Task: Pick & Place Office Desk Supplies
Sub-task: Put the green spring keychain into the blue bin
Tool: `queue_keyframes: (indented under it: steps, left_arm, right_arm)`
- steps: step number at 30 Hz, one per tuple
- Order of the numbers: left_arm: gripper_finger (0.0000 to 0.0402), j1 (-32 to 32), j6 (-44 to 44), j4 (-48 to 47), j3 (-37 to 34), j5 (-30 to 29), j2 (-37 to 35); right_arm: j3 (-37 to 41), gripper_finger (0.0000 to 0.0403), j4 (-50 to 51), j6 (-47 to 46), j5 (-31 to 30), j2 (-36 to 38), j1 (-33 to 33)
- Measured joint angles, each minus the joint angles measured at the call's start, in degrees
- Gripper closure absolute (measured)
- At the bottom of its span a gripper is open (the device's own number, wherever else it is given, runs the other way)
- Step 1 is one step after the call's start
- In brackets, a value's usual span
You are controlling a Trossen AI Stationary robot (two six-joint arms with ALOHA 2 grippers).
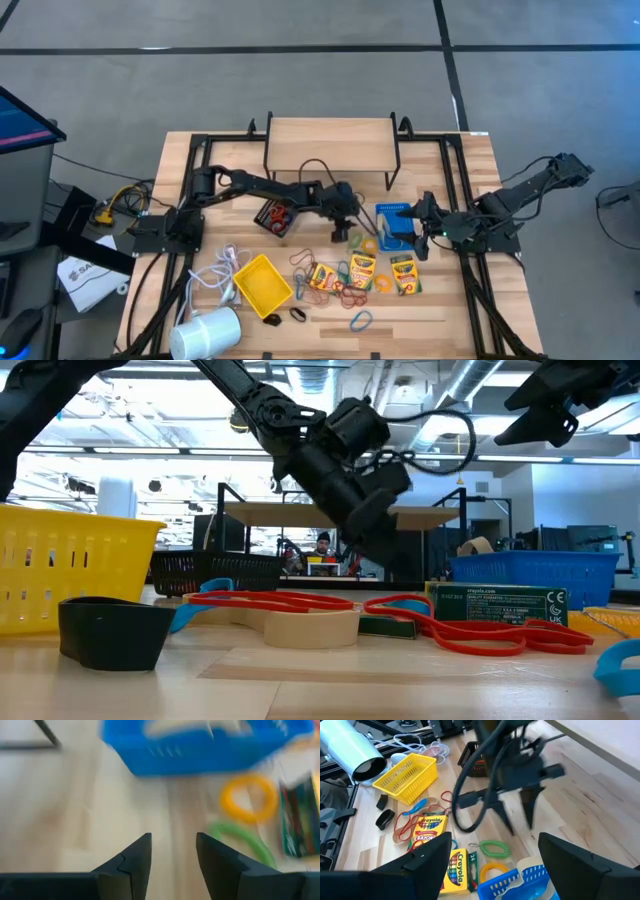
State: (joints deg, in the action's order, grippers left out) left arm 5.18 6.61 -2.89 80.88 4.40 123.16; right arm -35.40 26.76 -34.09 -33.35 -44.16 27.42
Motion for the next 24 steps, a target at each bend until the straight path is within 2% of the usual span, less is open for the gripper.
queue_keyframes:
  steps: [8,13,16,21,24]
  left_arm:
    - [0.0253,-2.6,0.0,10.5,0.2,0.0,-0.1]
    - [0.0253,-2.6,0.0,10.6,0.2,0.0,-0.1]
    - [0.0253,-2.6,0.3,6.1,0.2,-0.1,-1.8]
    - [0.0253,-3.7,-3.2,-8.1,0.1,0.8,-7.7]
    - [0.0253,-4.8,-8.2,-7.2,-1.2,4.1,-8.7]
  right_arm:
    - [0.0,0.0108,0.2,-0.3,-0.5,0.0,0.0]
    - [0.0,0.0108,0.3,-0.4,-0.5,0.0,0.0]
    - [0.0,0.0108,0.7,-1.0,-0.1,0.0,0.0]
    - [0.0,0.0108,1.7,-3.4,0.3,-2.3,-0.3]
    - [0.0,0.0108,0.4,-2.7,0.3,-4.3,-0.2]
